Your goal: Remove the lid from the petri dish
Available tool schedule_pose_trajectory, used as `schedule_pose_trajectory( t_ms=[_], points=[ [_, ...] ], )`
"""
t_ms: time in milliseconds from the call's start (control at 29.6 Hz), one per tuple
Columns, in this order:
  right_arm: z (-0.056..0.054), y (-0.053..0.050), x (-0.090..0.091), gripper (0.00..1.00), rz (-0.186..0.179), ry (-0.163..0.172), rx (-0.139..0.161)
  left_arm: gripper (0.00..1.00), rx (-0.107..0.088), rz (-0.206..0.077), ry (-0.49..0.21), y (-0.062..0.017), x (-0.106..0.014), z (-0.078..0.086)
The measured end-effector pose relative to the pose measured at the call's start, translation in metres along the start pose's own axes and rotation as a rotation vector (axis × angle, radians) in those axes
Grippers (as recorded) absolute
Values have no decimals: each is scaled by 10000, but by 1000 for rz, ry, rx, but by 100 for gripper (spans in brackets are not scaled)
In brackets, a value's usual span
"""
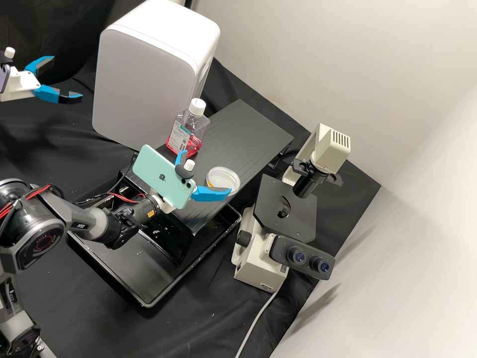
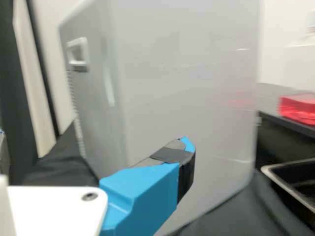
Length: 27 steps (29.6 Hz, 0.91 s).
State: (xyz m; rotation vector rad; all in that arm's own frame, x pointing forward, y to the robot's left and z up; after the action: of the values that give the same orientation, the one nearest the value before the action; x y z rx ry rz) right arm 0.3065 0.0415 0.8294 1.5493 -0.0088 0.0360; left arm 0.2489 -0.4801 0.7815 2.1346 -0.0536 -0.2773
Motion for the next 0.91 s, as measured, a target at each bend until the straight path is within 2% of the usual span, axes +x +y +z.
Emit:
schedule_pose_trajectory(
  t_ms=[203, 338, 372, 439, 540, 743, 844, 912],
  points=[
    [0, 0, 0, 100, 0, 0, 0, 100, -1, 11, -114, -57, -158, 254],
    [0, 0, 0, 100, 0, 0, 0, 100, 5, 9, -169, -142, -256, 357],
    [0, 0, 0, 100, 0, 0, 0, 100, 3, 15, -182, -154, -269, 376],
    [0, 0, 0, 100, 0, 0, 0, 100, 14, 12, -206, -203, -306, 416],
    [0, 0, 0, 100, 0, 0, 0, 100, 31, -15, -225, -265, -347, 451],
    [0, 0, 0, 100, 0, 0, 0, 100, 56, -44, -253, -330, -409, 491],
    [0, 0, 0, 100, 0, 0, 0, 100, 82, -50, -282, -348, -429, 531],
    [0, 0, 0, 100, 0, 0, 0, 100, 109, -51, -302, -361, -439, 564]
  ],
)
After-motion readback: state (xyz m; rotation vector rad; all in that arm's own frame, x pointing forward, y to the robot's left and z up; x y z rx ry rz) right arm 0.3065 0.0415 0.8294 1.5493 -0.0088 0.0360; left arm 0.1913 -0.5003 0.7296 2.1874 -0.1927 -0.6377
